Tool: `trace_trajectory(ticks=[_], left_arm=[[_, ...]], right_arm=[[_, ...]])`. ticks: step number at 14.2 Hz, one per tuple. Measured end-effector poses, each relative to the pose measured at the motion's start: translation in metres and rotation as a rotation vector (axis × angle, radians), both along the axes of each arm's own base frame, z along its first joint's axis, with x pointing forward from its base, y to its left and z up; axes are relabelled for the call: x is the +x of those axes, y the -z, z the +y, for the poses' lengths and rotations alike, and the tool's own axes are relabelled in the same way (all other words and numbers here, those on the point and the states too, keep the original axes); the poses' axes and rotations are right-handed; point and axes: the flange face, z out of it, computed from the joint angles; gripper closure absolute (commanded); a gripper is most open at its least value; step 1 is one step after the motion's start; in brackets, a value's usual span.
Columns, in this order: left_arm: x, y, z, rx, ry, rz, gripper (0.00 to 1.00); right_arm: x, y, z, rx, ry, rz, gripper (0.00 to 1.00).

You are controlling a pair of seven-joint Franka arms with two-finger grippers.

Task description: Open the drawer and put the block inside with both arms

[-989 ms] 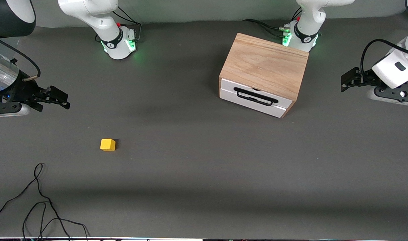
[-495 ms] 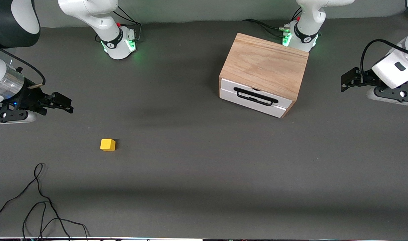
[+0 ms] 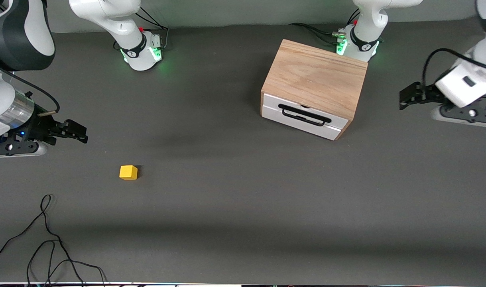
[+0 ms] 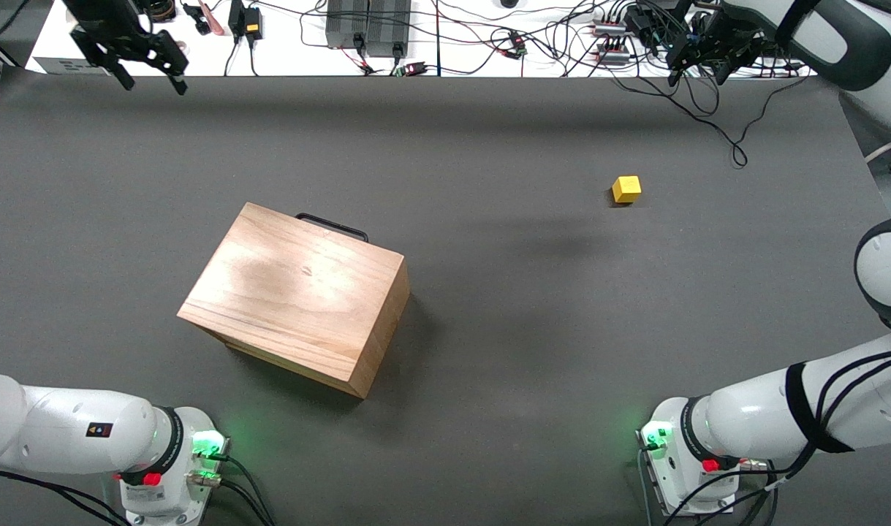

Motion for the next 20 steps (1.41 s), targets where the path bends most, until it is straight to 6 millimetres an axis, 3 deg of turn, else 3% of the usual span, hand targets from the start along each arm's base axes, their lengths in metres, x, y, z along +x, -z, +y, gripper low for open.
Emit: trace_trajectory(ticks=[5,10,13,17,20], left_arm=[[-0.006,0.040,-0.114,0.038,-0.204,0.029,0.01],[-0.002,0.119,-0.191,0.114,-0.497,0.085,0.01],[-0.012,0.163,-0.234,0.175,-0.643,0.112,0.01],[-0.015,0.217,-0.252,0.276,-0.851,0.152,0.01],[-0.014,0.239,-0.252,0.305,-0.973,0.177,0.01]], right_arm=[[0.008,0.049,-0.006,-0.004,0.009,0.022,0.00],[0.015,0.108,-0.019,-0.009,0.016,0.009,0.00],[0.026,0.154,-0.027,-0.016,0.004,0.005,0.00],[0.031,0.230,-0.029,-0.024,-0.008,-0.014,0.00],[0.023,0.284,-0.027,-0.027,-0.018,-0.035,0.00]])
